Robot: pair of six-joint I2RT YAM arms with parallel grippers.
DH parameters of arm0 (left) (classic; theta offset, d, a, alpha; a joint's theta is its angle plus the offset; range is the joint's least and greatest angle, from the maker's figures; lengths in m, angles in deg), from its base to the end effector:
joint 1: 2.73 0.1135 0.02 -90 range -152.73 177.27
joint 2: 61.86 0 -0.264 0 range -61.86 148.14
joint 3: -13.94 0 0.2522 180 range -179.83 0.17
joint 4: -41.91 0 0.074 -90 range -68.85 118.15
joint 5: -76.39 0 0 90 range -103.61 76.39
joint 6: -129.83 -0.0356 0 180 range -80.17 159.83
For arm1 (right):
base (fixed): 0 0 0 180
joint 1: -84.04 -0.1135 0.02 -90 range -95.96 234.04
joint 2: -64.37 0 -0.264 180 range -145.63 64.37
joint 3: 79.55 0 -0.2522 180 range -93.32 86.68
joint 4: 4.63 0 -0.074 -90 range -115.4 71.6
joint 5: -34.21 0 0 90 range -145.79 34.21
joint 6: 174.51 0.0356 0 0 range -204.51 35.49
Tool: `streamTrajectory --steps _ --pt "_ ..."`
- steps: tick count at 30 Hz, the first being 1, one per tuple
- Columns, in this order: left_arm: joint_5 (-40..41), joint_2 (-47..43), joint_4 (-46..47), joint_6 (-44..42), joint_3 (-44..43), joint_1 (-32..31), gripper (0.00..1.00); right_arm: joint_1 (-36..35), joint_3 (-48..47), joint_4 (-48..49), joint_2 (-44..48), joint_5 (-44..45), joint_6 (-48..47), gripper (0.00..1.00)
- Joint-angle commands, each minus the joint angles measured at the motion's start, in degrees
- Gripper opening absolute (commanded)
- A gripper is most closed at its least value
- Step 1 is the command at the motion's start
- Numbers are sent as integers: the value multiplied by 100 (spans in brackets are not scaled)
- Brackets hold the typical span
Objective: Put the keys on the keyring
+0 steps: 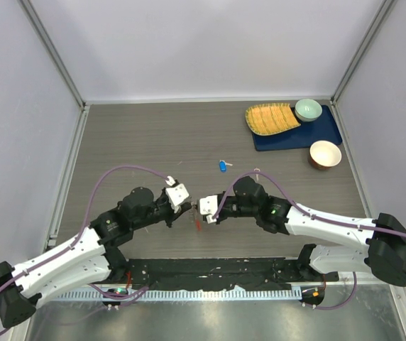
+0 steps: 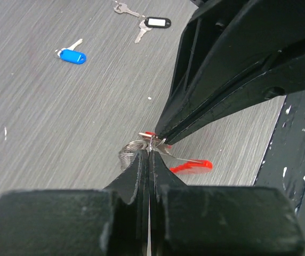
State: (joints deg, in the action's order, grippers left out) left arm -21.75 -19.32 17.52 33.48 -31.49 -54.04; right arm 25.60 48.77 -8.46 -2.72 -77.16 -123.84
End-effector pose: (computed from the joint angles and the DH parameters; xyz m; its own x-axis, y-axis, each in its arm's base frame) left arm 0.1080 -0.1429 0.2647 -0.1331 0.3414 -0.9304 0.8751 0.4812 0.0513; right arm 0.1258 0.2296 0.2543 0.4836 -0.3403 -0.8064 -0.8624 -0.0277 -0.5055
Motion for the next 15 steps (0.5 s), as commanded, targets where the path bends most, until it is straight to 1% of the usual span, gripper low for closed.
streamTrajectory --steps 1,7,8,11,15 --pt "260 -281 1387 791 387 7 0 -54 73 386 47 -52 145 3" --pt "331 -483 2547 1048 976 -2 0 -54 161 614 -32 -35 347 2" --pt "366 -493 2897 1126 1064 7 0 -54 222 789 -50 -26 391 2" --pt "497 -545 3486 1180 1381 7 0 -54 354 1158 -67 88 663 2" --pt "647 -510 4077 1101 1610 -2 0 -54 574 1722 -76 255 1050 2"
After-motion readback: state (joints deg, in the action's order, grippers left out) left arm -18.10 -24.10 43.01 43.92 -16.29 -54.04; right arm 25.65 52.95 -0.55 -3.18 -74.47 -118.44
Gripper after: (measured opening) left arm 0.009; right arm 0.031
